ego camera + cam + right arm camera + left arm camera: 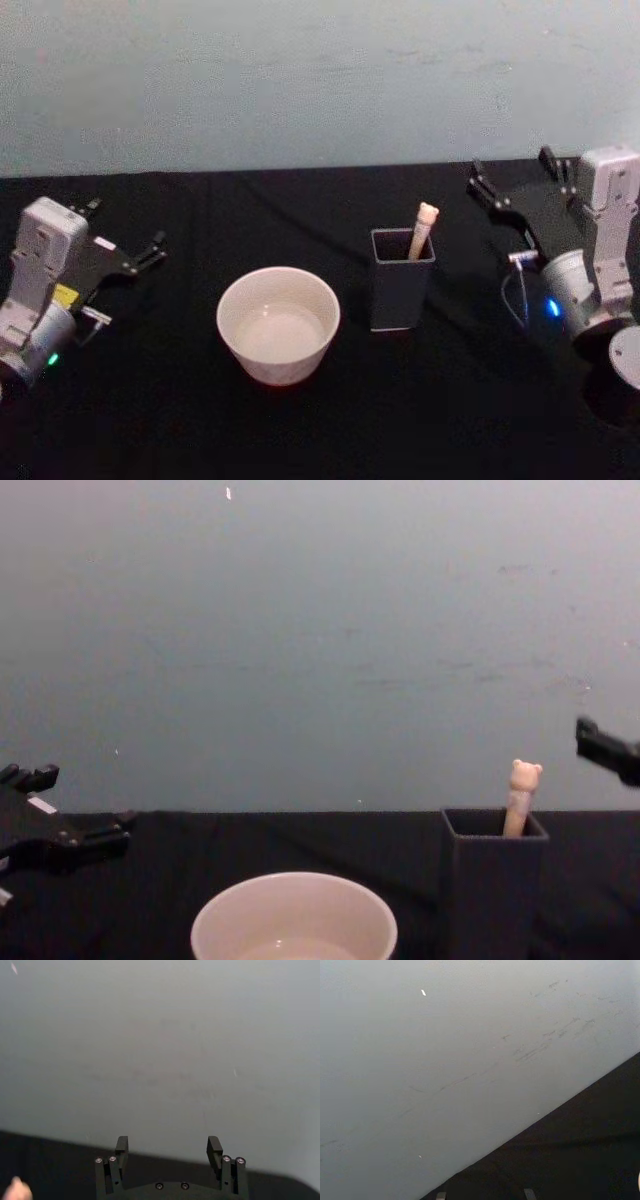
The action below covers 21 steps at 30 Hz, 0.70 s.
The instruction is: Pick up the stirring spoon with one hand, stir inside the cup, then place it back in its original position.
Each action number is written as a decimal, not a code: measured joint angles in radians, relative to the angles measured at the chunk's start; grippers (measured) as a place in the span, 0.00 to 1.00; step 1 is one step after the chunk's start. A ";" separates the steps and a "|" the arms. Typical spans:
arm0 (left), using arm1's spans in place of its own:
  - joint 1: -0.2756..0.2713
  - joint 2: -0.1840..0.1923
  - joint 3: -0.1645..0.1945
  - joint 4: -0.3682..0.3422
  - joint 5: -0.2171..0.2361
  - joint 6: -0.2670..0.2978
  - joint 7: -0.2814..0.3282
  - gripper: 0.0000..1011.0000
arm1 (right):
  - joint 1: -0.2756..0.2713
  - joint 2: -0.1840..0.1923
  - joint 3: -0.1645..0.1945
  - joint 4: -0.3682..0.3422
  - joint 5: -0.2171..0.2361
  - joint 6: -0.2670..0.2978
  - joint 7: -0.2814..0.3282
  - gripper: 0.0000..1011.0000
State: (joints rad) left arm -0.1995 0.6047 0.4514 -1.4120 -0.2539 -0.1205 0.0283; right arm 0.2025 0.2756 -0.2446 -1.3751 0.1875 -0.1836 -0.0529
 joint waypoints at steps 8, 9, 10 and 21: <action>0.000 0.000 0.000 0.000 0.000 0.000 0.000 0.99 | -0.026 -0.019 0.026 0.045 0.029 0.052 0.022 0.99; 0.000 0.000 0.000 0.000 0.000 0.000 0.000 0.99 | -0.027 -0.022 0.031 0.053 0.036 0.060 0.031 0.99; 0.000 0.000 0.000 0.000 0.000 0.000 0.000 0.99 | -0.027 -0.024 0.034 0.057 0.040 0.064 0.036 0.99; 0.000 0.000 0.000 0.000 0.000 0.000 0.000 0.99 | -0.026 -0.024 0.036 0.059 0.046 0.068 0.041 0.99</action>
State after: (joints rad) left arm -0.1995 0.6047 0.4514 -1.4120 -0.2539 -0.1205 0.0283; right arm 0.1762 0.2512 -0.2090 -1.3160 0.2336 -0.1156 -0.0120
